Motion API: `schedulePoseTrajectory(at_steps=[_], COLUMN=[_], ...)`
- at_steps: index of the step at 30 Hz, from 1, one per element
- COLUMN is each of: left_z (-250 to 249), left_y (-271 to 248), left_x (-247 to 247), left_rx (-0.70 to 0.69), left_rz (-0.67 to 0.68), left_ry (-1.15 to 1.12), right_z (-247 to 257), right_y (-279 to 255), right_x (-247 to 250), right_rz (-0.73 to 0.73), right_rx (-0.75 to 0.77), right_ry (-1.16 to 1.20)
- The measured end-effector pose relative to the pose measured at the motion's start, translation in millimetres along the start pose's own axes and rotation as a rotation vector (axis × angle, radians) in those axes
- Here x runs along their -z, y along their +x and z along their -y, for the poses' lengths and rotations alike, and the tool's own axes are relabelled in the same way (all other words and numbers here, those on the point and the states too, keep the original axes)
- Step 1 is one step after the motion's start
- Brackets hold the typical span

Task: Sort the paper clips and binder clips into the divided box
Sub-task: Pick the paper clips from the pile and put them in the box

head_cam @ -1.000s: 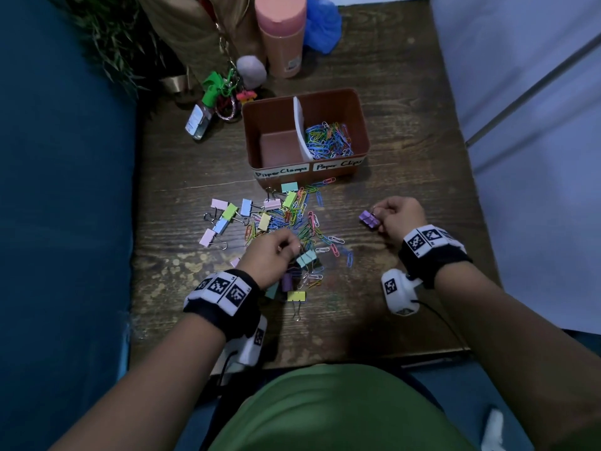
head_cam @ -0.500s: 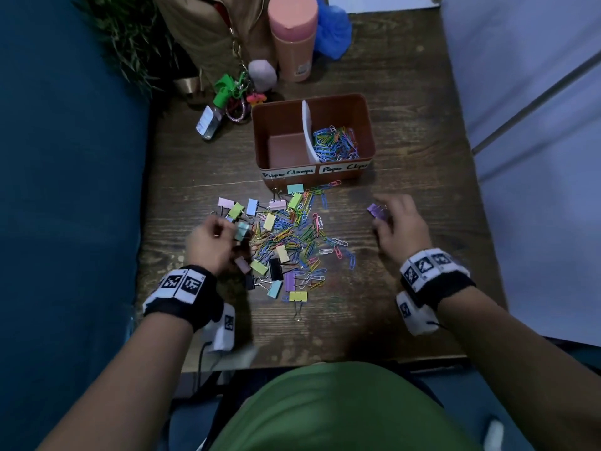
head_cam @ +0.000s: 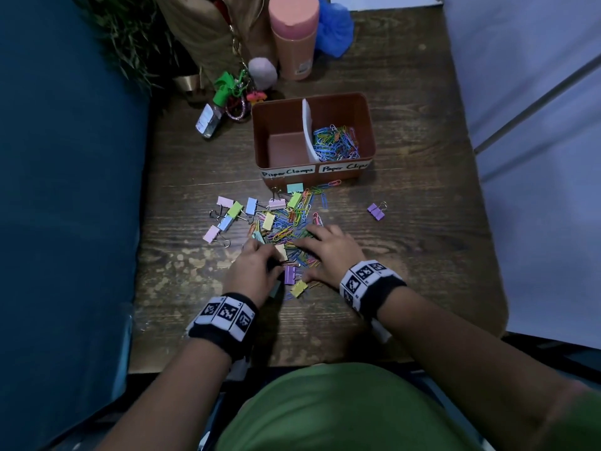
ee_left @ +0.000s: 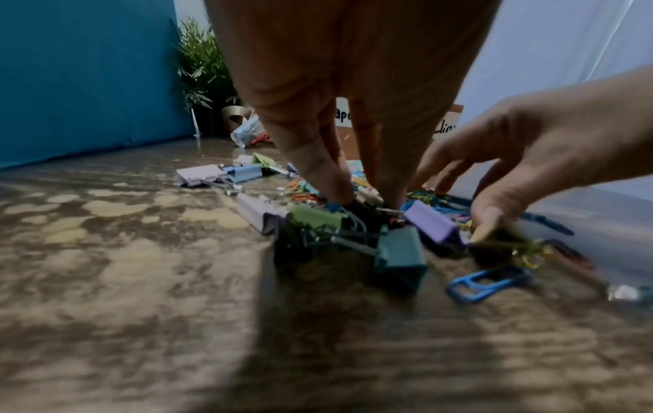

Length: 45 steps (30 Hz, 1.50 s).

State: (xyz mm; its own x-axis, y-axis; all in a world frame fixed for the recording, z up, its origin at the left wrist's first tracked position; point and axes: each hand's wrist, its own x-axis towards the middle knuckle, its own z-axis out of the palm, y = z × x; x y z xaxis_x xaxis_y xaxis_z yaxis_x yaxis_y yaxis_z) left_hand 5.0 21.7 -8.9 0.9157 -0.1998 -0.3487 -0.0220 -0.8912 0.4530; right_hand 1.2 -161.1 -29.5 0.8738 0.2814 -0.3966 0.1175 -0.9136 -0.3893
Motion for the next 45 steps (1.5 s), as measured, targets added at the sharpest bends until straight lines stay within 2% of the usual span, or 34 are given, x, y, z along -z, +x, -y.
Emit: schedulePoseTrajectory(at_steps=[3,8,13,17,23,26,28,30,33,39,45], left_z=[11,4,-17,-10,10,12,10,4,-16,-48,-50], left_y=[5,1,-9,-4,1,2,2,4,6,14,27], left_x=[0,0,-20,-19,-5,0,3,4,-2,-26,-27], left_rx=[0.015,-0.118,-0.206,-0.18,-0.223,-0.202,-0.192,-0.199,-0.171,-0.159,-0.146], left_rz=[0.034,-0.022,0.15,0.205,0.339,0.312,0.249,0.202,0.23,0.313,0.255], left_ry=[0.016,0.074,0.2,0.203,0.198,0.192,0.191,0.145,0.139,0.176,0.142], right_z=[-8,-8,-12,-24,-38,-44,-48,-52,-52,-51,-61], right_y=[1,-3,1,3,1,-12,-23,-29,-23,9,-2], right_x=[2,-2,0,6,11,7,5,8,16,27,23], right_rz=[-0.027,0.018,-0.011,-0.022,-0.062,-0.168,-0.185,-0.137,-0.017,0.182,0.061], right_rx=[0.04,0.088,0.073,0.061,0.071,0.053,-0.003,-0.056,-0.063,0.049,0.039], right_ry=[0.046,-0.01,-0.003,0.012,0.089,0.156,0.182,0.206,0.207,-0.154,-0.061])
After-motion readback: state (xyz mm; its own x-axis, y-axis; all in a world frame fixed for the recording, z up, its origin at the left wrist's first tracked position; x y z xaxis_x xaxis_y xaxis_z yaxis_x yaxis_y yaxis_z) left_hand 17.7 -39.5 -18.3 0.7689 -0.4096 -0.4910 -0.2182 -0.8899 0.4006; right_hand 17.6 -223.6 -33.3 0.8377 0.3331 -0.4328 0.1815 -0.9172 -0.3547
